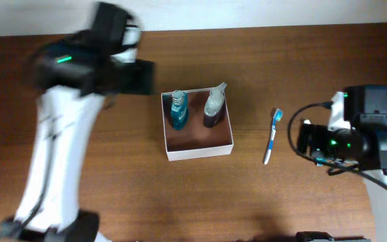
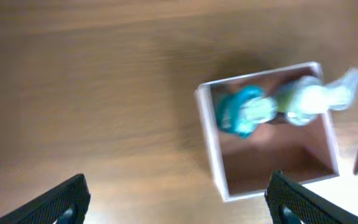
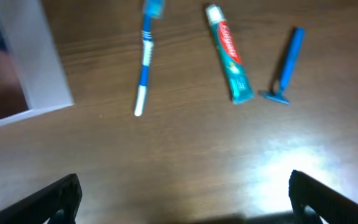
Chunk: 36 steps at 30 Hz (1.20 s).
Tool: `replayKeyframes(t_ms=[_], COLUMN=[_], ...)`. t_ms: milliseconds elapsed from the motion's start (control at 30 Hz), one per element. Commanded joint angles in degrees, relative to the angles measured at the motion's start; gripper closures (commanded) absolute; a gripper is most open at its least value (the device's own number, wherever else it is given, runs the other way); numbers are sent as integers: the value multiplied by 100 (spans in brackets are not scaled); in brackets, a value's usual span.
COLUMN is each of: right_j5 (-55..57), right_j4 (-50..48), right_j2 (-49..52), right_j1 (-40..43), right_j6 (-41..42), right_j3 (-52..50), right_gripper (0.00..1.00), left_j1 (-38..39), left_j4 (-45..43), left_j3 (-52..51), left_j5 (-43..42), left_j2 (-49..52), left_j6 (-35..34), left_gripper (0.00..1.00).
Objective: Pack container
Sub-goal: 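Place the Listerine bottle in the box beside the pump bottle, then retract the left arm and reach the right gripper to the toothbrush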
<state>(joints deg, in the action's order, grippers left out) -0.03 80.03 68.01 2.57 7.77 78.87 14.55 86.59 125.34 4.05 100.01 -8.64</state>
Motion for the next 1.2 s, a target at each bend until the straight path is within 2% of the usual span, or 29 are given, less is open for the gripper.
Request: replayKeyframes(t_ms=[0, 133, 300, 500, 700, 833, 1167], right_j5=[-9, -57, -79, -83, -260, -295, -321], right_j4=[-289, -629, -813, -935, -1137, -1244, -1504], right_j2=[17, 601, 1692, 2800, 3493, 3779, 4614], right_j1=[-472, -667, -673, -675, -673, -673, -673], right_j6=[284, 468, 660, 723, 761, 761, 756], right_j3=[146, 146, 146, 144, 127, 116, 76], right_gripper=[1, 1, 1, 2, 1, 2, 1], left_j1=[-603, -1104, -1226, -1226, -1226, -1220, -1220], left_j4=[378, 546, 345, -682, -1633, -1781, -1869], left_j3=[-17, -339, -1252, -3080, -4712, -5115, -5143], left_j5=[98, -243, -260, -264, -328, -328, -328], left_j2=[-240, -286, -337, -846, -1443, -1530, -1543], left_j6=[57, 116, 212, 227, 227, 227, 227], left_gripper=[9, 8, 10, 10, 10, 10, 10])
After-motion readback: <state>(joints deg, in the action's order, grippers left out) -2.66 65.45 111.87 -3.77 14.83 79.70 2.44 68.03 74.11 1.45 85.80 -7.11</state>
